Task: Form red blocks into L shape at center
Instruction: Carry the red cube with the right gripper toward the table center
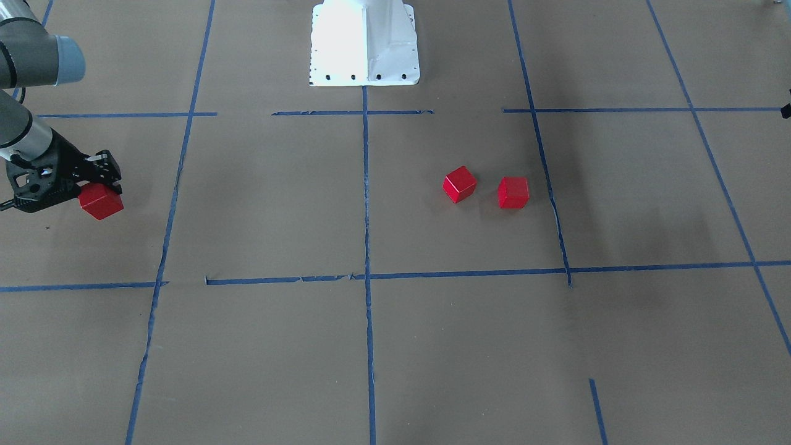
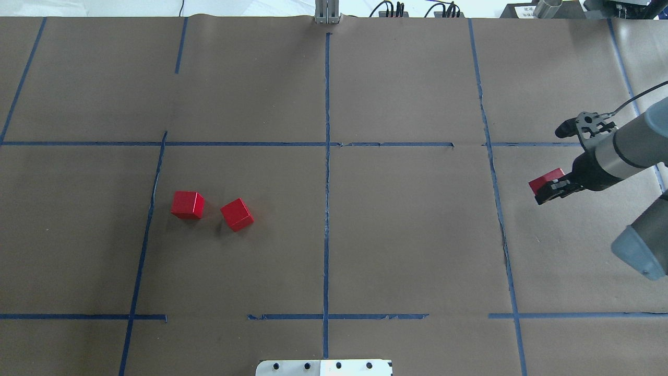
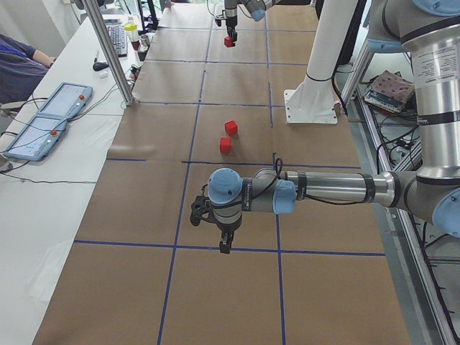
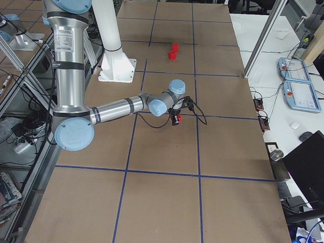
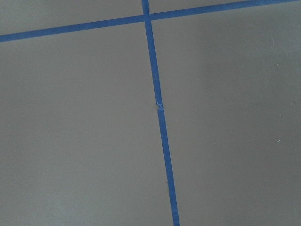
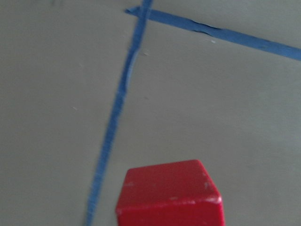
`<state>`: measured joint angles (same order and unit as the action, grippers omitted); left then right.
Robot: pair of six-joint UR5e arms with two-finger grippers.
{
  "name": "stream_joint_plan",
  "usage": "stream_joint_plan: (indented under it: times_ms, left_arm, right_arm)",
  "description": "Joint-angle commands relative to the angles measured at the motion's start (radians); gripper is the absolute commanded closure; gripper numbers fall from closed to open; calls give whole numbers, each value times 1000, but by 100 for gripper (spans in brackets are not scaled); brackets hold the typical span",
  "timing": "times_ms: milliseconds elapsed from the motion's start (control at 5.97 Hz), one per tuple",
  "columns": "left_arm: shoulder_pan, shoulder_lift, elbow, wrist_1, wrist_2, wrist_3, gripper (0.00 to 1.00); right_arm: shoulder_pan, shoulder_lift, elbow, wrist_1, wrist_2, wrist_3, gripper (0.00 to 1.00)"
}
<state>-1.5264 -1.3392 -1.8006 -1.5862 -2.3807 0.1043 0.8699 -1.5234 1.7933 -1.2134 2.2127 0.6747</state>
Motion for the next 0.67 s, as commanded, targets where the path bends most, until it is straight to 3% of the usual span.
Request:
stream_joint_plan:
  times_ms: [0, 168, 503]
  left_arm:
    - [0, 0, 4, 0, 0, 0, 0]
    - [0, 0, 6, 0, 0, 0, 0]
    - [2, 12, 7, 0, -2, 0, 0]
  right_arm:
    - [-136, 230, 1, -137, -46, 378, 100]
    - [-211, 406, -9, -335, -112, 464, 100]
    - [-323, 637, -149, -397, -197, 662, 100]
